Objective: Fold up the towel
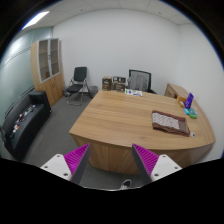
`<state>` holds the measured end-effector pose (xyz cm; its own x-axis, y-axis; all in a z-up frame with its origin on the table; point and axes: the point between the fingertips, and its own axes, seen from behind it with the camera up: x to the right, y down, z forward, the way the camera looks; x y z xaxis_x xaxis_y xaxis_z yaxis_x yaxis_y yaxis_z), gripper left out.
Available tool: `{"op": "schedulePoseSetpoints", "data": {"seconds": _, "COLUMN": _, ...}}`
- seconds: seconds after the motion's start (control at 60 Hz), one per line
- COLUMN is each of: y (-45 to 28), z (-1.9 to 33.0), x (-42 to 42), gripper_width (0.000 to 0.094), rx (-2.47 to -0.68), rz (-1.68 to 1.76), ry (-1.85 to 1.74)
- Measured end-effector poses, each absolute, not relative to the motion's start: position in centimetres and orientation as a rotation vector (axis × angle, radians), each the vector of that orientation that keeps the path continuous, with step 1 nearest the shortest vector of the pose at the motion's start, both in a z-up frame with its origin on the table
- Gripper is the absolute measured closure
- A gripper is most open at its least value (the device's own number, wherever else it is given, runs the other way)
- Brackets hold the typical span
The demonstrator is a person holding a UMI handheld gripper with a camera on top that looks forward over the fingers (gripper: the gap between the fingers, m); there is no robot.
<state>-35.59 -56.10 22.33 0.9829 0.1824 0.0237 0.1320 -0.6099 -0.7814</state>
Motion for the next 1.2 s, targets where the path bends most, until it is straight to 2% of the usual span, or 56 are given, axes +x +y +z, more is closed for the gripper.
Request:
{"op": "schedulePoseSetpoints", "data": {"seconds": 0.183, "y": -47.7, "z": 16.2, "x": -26.7, "gripper_width": 0.0074, "rx": -2.255, "rz": -0.037, "ry": -0.167}}
{"op": "schedulePoseSetpoints", "data": {"seconds": 0.417, "y": -31.9, "z": 8.9, "x": -15.7, "gripper_width": 0.0079, "rx": -2.271, "rz": -0.146, "ry": -0.062}}
{"op": "schedulePoseSetpoints", "data": {"seconds": 0.6, "y": -21.5, "z": 4.5, "x": -10.6, "gripper_width": 0.0077, "rx": -2.293, "rz": -0.149, "ry": 0.039}}
{"op": "schedulePoseSetpoints", "data": {"seconds": 0.7, "y": -18.2, "z": 2.1, "x": -9.3, "gripper_width": 0.0114, "rx": -2.311, "rz": -0.147, "ry": 0.053}}
{"op": "schedulePoseSetpoints", "data": {"seconds": 0.8, "y": -16.6, "z": -0.1, "x": -9.1, "gripper_width": 0.0247, "rx": -2.358, "rz": -0.120, "ry": 0.072}}
{"op": "schedulePoseSetpoints", "data": {"seconds": 0.917, "y": -16.5, "z": -0.8, "x": -8.0, "gripper_width": 0.0515, "rx": -2.372, "rz": -0.192, "ry": 0.031}}
{"op": "schedulePoseSetpoints", "data": {"seconds": 0.983, "y": -16.4, "z": -0.7, "x": -8.2, "gripper_width": 0.0611, "rx": -2.369, "rz": -0.199, "ry": -0.010}}
{"op": "schedulePoseSetpoints", "data": {"seconds": 1.05, "y": -16.3, "z": -0.4, "x": -7.3, "gripper_width": 0.0844, "rx": -2.364, "rz": -0.256, "ry": -0.030}}
{"op": "schedulePoseSetpoints", "data": {"seconds": 1.2, "y": -16.4, "z": -0.3, "x": -7.4, "gripper_width": 0.0881, "rx": -2.379, "rz": -0.244, "ry": -0.022}}
